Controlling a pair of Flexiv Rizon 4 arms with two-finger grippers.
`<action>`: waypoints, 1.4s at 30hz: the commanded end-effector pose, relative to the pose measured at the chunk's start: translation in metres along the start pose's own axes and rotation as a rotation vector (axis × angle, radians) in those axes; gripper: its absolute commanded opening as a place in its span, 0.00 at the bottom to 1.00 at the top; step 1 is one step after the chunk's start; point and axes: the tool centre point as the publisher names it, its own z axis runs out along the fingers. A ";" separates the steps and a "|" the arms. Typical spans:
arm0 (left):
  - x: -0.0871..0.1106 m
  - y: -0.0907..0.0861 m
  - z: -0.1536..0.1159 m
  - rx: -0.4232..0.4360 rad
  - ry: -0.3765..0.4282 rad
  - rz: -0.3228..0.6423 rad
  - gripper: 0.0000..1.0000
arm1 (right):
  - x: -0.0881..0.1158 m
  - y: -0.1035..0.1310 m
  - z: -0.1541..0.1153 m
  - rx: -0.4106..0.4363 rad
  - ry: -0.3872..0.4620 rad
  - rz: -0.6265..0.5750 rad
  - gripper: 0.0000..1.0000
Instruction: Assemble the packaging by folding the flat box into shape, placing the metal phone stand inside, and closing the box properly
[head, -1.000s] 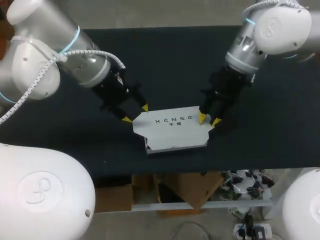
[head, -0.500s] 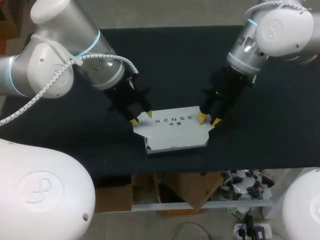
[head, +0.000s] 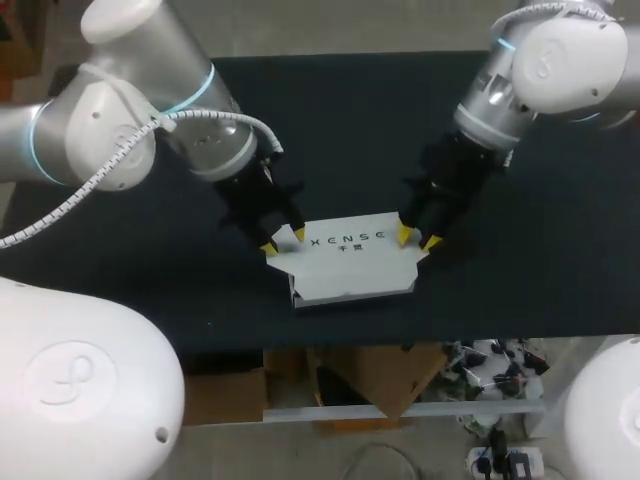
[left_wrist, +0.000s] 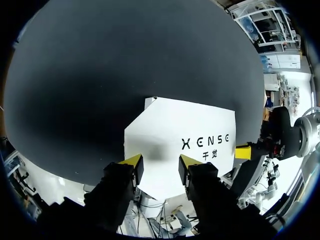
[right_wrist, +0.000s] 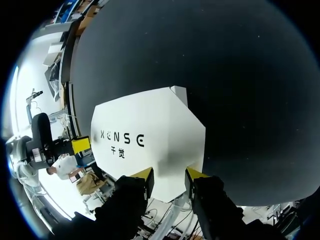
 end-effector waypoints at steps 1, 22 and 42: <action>0.002 -0.003 0.006 -0.012 -0.010 -0.005 0.45 | -0.002 -0.001 0.003 -0.008 0.009 0.001 0.42; -0.007 0.006 0.014 -0.019 -0.001 0.005 0.46 | -0.005 -0.004 0.006 -0.078 0.068 -0.010 0.42; -0.015 0.010 0.020 0.017 0.041 0.037 0.49 | -0.005 -0.003 0.010 -0.117 0.099 -0.025 0.42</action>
